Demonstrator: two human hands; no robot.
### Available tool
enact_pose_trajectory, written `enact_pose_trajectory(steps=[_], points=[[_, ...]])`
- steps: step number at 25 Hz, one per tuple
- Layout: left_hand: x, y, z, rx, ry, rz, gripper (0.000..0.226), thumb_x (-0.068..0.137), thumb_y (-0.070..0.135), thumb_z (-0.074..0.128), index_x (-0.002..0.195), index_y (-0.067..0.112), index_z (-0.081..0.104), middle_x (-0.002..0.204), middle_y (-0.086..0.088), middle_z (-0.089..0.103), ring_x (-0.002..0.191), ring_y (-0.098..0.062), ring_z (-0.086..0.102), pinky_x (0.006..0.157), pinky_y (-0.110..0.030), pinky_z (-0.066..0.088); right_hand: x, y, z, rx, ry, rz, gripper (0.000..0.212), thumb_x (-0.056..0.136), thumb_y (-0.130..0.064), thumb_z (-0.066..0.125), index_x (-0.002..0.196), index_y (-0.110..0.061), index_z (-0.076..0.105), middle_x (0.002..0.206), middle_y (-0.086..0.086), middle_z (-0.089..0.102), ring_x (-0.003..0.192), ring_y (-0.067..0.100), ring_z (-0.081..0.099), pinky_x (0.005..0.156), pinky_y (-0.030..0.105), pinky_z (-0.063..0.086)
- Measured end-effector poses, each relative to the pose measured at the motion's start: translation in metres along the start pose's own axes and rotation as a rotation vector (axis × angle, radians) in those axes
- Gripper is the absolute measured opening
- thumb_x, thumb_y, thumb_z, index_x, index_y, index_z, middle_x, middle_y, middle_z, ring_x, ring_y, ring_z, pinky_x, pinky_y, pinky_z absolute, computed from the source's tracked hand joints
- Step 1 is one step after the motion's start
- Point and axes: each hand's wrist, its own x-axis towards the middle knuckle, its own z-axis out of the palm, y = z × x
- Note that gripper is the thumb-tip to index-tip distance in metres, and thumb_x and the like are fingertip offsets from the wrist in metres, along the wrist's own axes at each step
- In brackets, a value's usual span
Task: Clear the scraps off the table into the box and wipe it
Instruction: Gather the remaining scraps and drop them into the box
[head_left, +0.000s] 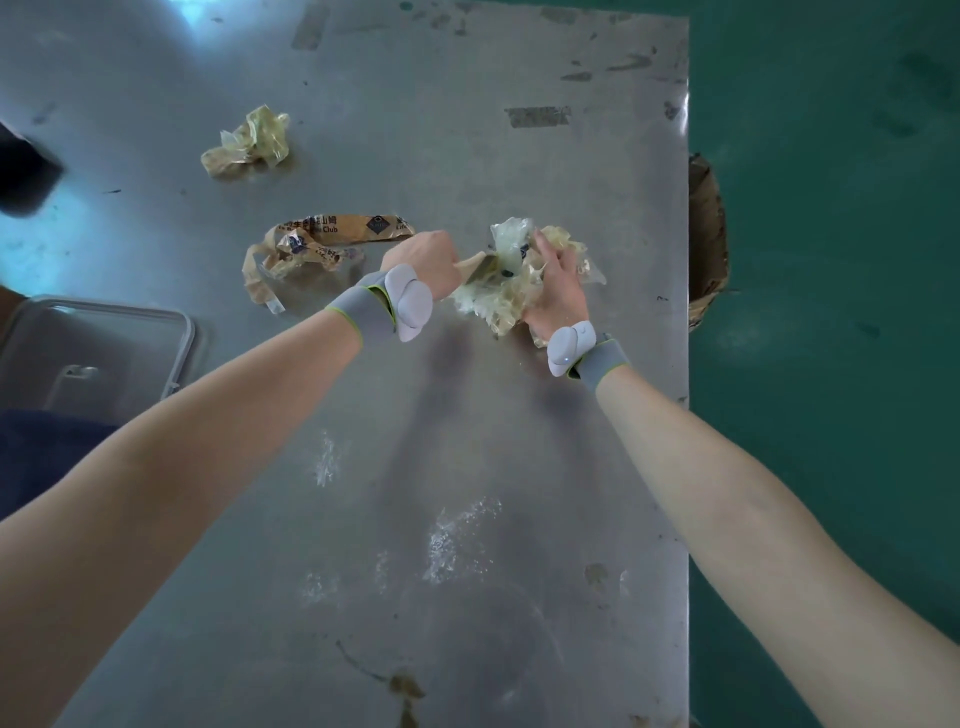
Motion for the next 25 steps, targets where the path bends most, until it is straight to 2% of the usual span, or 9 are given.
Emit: enact_pose_trajectory(steps=[5, 7, 9, 12, 15, 19, 22, 25], points=[[-0.019, -0.005, 0.013, -0.136, -0.087, 0.087, 0.018, 0.083, 0.018, 0.049, 0.066, 0.014, 0.048, 0.068, -0.009, 0.042, 0.066, -0.023, 0.033, 0.059, -0.031, 0.031, -0.028, -0.005, 0.002, -0.008, 0.024, -0.019, 0.077, 0.079, -0.019, 0.065, 0.146, -0.026, 0.027, 0.139, 0.006, 0.031, 0.118, 0.029, 0.049, 0.095, 0.034, 0.042], [-0.027, -0.008, 0.018, -0.172, -0.102, 0.104, 0.019, 0.086, 0.020, 0.050, 0.068, 0.014, 0.055, 0.070, -0.010, 0.046, 0.066, -0.024, 0.037, 0.060, -0.030, 0.033, -0.039, -0.006, 0.000, -0.005, 0.023, -0.014, 0.077, 0.078, -0.014, 0.063, 0.146, -0.028, 0.029, 0.139, 0.005, 0.032, 0.117, 0.031, 0.050, 0.096, 0.035, 0.044], [-0.043, -0.012, 0.025, -0.209, -0.122, 0.122, 0.023, 0.088, 0.020, 0.053, 0.080, 0.004, 0.067, 0.075, -0.010, 0.054, 0.068, -0.024, 0.045, 0.063, -0.030, 0.037, -0.060, -0.008, -0.004, -0.025, 0.033, -0.002, 0.079, 0.076, -0.012, 0.062, 0.145, -0.031, 0.030, 0.138, 0.003, 0.033, 0.115, 0.030, 0.051, 0.095, 0.038, 0.047], [-0.076, -0.016, 0.036, -0.282, -0.124, 0.167, 0.026, 0.090, 0.022, 0.055, 0.089, 0.000, 0.068, 0.076, -0.011, 0.055, 0.070, -0.024, 0.047, 0.064, -0.030, 0.039, -0.098, -0.012, -0.014, -0.046, 0.061, 0.005, 0.080, 0.075, -0.011, 0.064, 0.145, -0.032, 0.030, 0.136, 0.003, 0.034, 0.109, 0.028, 0.053, 0.091, 0.039, 0.050], [-0.116, -0.022, 0.050, -0.311, -0.124, 0.227, 0.024, 0.092, 0.024, 0.054, 0.085, 0.005, 0.068, 0.075, -0.009, 0.055, 0.071, -0.025, 0.048, 0.065, -0.028, 0.040, -0.149, -0.017, -0.014, -0.076, 0.081, 0.030, 0.084, 0.075, -0.012, 0.068, 0.145, -0.032, 0.029, 0.140, 0.003, 0.032, 0.107, 0.029, 0.055, 0.087, 0.038, 0.051], [-0.172, -0.033, 0.066, -0.316, -0.180, 0.327, 0.029, 0.094, 0.022, 0.051, 0.069, 0.008, 0.055, 0.066, -0.009, 0.045, 0.064, -0.026, 0.038, 0.058, -0.026, 0.033, -0.224, -0.027, -0.006, -0.076, 0.144, 0.091, 0.084, 0.074, -0.016, 0.070, 0.146, -0.031, 0.029, 0.141, 0.002, 0.031, 0.107, 0.027, 0.055, 0.087, 0.037, 0.051], [-0.204, -0.043, 0.079, -0.296, -0.208, 0.420, 0.029, 0.094, 0.020, 0.053, 0.079, -0.002, 0.064, 0.063, -0.008, 0.047, 0.061, -0.025, 0.041, 0.054, -0.027, 0.032, -0.279, -0.034, 0.005, -0.050, 0.232, 0.146, 0.084, 0.073, -0.017, 0.069, 0.146, -0.030, 0.029, 0.139, -0.001, 0.031, 0.103, 0.025, 0.056, 0.090, 0.039, 0.050], [-0.228, -0.046, 0.089, -0.286, -0.228, 0.489, 0.026, 0.093, 0.021, 0.052, 0.089, 0.000, 0.068, 0.066, -0.010, 0.055, 0.059, -0.024, 0.046, 0.056, -0.028, 0.037, -0.322, -0.040, 0.012, -0.027, 0.303, 0.201, 0.086, 0.071, -0.014, 0.069, 0.145, -0.030, 0.030, 0.138, -0.001, 0.031, 0.100, 0.022, 0.056, 0.091, 0.041, 0.050]])
